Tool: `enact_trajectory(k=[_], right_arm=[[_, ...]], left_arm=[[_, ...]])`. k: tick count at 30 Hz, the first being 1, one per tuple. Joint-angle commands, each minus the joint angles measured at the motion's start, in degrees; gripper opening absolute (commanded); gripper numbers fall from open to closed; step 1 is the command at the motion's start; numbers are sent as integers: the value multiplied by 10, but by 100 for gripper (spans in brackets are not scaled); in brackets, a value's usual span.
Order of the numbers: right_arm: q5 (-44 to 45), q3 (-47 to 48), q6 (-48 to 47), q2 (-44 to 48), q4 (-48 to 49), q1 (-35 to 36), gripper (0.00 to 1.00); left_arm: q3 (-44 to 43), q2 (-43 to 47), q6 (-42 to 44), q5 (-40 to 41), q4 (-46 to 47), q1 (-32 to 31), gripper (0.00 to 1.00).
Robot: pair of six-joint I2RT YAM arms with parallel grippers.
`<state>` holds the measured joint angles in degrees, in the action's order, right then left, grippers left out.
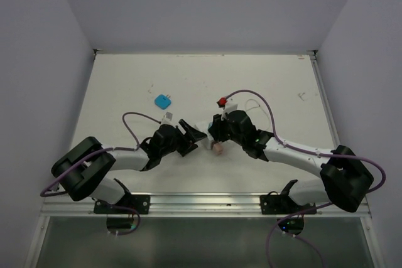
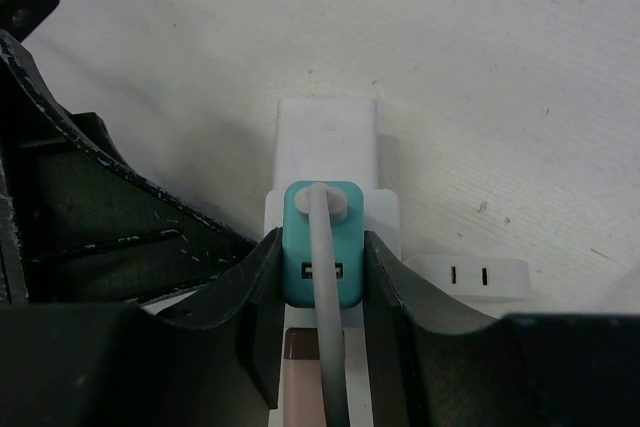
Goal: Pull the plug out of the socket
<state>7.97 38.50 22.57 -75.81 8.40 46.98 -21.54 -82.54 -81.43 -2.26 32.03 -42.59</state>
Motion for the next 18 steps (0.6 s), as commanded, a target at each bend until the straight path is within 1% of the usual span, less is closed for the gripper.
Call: enact_trajectory(k=[1,5,12,15,16,18], right_arm=[[-2,-4,23,5,37,5,0],[-3,-6,25,6,40,5,0],[-6,-4,26,6,42,5,0],[-5,-4,26,6,40,4,0],[-7,-4,26,6,40,4,0],[-8,-4,26,6,40,5,0]], left_arm=[[-18,-17,2,20,89,-7,78],[-14,-31,11,21,149,-11,78],[-13,-71,10,13,172,-18,77],[-6,-83,5,14,184,-23,73],[-4,-85,3,15,188,-24,70],[0,-91,2,17,200,-24,66]])
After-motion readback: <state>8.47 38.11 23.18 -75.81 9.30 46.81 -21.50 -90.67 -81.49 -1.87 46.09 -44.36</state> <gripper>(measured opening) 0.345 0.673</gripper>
